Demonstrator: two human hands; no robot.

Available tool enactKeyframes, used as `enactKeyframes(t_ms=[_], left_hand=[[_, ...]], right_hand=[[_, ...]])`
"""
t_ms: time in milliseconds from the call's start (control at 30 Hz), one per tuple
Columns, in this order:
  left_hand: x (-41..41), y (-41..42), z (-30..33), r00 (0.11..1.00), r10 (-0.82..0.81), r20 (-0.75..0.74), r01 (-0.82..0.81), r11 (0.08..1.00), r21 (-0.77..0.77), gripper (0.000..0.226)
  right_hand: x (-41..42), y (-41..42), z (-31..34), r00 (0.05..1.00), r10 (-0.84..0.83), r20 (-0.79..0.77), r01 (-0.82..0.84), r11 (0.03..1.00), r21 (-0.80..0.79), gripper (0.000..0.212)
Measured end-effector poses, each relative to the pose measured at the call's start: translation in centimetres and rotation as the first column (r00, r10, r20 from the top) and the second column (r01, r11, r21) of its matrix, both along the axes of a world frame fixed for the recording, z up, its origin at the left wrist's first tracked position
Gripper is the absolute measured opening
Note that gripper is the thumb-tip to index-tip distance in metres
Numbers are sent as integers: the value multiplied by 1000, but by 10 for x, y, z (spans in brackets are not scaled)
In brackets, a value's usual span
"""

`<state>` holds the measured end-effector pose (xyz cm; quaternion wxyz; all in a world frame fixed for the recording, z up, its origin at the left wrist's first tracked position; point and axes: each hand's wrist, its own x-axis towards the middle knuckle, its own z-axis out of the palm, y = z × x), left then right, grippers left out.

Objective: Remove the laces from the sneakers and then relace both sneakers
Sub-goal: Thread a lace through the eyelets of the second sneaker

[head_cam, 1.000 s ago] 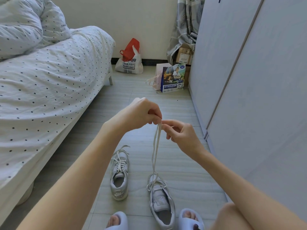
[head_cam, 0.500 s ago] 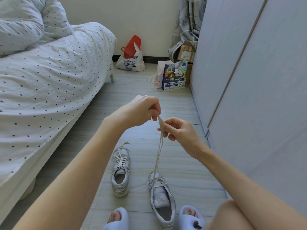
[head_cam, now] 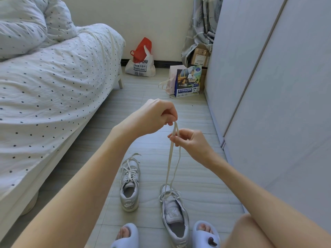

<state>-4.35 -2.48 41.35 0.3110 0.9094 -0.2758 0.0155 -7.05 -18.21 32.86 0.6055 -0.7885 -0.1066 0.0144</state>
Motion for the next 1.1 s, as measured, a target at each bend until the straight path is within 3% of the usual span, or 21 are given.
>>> enactKeyframes(t_ms=[200,433,567,667,1000,1100], left_hand=[[-4,5,5,998,64,26,-63,998,-17,15],[-6,10,30,982,137,126,-119,983,-141,13],[-9,7,40,979,116,166,-108,992,-59,12],[-10,7,47,974,114,198,-105,993,-53,12],[-11,6,88,961,7,277,-24,998,58,18],[-11,9,99,952,28,304,-24,1000,-17,16]], right_hand=[[1,6,-12,998,-3,-65,-9,983,-184,12],[2,8,22,988,-100,121,105,994,-35,19],[-1,10,28,998,12,56,-3,988,-153,15],[3,4,39,995,-12,96,23,994,-111,14],[6,7,85,979,159,131,-169,983,68,23],[8,7,96,974,167,156,-187,974,128,20]])
